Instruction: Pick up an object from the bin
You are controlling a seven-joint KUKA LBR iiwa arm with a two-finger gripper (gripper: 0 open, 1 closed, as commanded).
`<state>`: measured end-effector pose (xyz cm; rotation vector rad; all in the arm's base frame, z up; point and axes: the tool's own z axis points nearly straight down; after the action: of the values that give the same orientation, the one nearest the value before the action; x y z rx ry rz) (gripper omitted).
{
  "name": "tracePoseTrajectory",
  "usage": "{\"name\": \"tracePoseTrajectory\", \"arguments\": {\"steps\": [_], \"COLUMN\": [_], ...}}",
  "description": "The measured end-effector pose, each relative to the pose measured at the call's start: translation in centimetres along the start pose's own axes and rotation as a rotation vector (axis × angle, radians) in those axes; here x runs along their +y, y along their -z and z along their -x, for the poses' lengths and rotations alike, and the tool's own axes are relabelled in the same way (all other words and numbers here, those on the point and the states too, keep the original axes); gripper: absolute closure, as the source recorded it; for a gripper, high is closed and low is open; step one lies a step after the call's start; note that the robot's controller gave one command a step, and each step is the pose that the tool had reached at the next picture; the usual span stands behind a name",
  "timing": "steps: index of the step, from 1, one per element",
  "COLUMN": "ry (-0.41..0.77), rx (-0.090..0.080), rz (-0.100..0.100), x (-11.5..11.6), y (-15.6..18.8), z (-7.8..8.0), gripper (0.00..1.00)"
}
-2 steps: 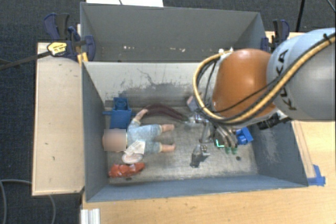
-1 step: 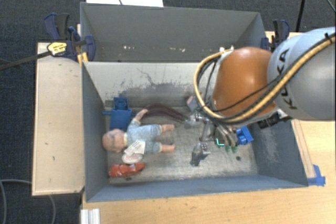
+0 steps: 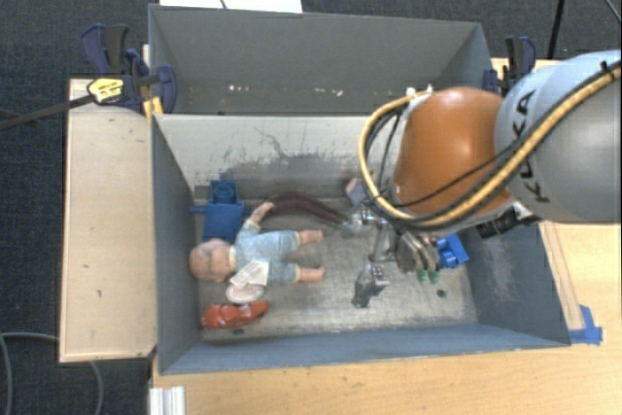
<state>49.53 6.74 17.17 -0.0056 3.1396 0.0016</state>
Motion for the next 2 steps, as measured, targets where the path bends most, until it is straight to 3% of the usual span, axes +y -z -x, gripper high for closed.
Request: {"name": "tracePoseTrajectory", "arguments": {"steps": [1,2], "ry": [0.006,0.156], "rx": [0.000,-0.001], "rz": [0.000,-0.001], "x": [0.04,0.22], "y": [-0.33,0.10], "z": [0.21,1.09], "gripper": [0.00,0.00]}}
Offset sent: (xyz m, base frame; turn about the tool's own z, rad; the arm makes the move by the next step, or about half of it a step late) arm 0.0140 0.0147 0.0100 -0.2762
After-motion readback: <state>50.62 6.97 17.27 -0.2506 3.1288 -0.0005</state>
